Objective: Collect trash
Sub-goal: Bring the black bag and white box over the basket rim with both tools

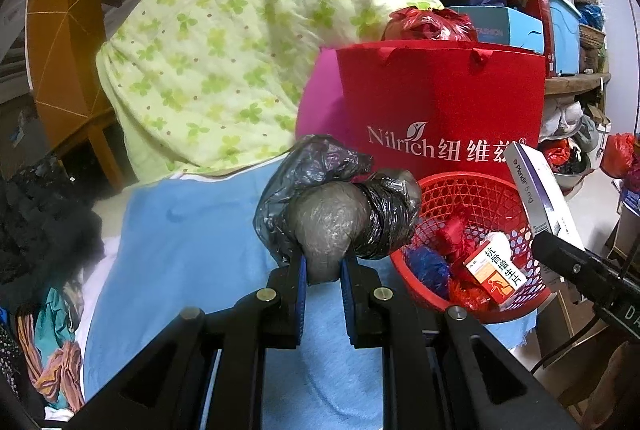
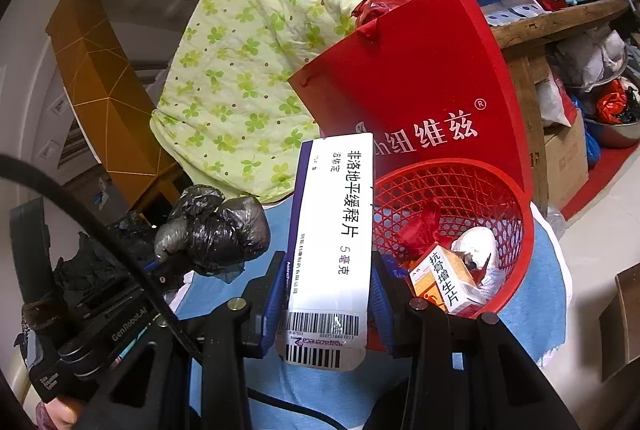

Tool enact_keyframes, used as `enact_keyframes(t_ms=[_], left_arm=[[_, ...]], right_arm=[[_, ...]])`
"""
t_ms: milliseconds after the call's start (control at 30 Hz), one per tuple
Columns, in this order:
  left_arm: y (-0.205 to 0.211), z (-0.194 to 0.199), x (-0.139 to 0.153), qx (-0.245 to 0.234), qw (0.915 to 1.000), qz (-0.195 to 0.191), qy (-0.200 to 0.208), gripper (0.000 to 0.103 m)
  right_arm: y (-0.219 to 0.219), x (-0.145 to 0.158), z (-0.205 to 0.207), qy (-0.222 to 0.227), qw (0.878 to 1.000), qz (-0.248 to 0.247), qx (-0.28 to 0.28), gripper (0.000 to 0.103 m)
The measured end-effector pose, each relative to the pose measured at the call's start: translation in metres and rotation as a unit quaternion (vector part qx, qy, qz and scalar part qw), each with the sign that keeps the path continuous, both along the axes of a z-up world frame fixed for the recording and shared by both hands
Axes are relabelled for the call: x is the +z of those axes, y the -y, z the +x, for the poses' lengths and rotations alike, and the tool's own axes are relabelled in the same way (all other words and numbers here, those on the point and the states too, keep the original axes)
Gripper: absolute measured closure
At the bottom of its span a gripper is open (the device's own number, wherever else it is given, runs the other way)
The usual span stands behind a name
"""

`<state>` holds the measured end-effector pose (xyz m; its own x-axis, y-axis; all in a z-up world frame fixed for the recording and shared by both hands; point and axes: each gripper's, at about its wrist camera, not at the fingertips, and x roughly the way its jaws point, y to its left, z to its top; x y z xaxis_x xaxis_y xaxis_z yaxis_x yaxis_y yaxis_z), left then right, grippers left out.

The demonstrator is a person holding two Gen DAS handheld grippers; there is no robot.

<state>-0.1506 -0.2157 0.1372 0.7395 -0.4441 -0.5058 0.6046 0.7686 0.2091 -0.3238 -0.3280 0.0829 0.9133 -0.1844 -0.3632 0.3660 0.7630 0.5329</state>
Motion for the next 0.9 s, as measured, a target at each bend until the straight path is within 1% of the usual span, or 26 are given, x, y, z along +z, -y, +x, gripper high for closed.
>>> enact_keyframes(t_ms=[900], left_arm=[[0.026, -0.006, 0.0, -0.035, 0.9993, 0.004, 0.008, 0.086]], right_arm=[[0.028, -0.012, -0.013, -0.004, 0.999, 0.018, -0.034, 0.061]])
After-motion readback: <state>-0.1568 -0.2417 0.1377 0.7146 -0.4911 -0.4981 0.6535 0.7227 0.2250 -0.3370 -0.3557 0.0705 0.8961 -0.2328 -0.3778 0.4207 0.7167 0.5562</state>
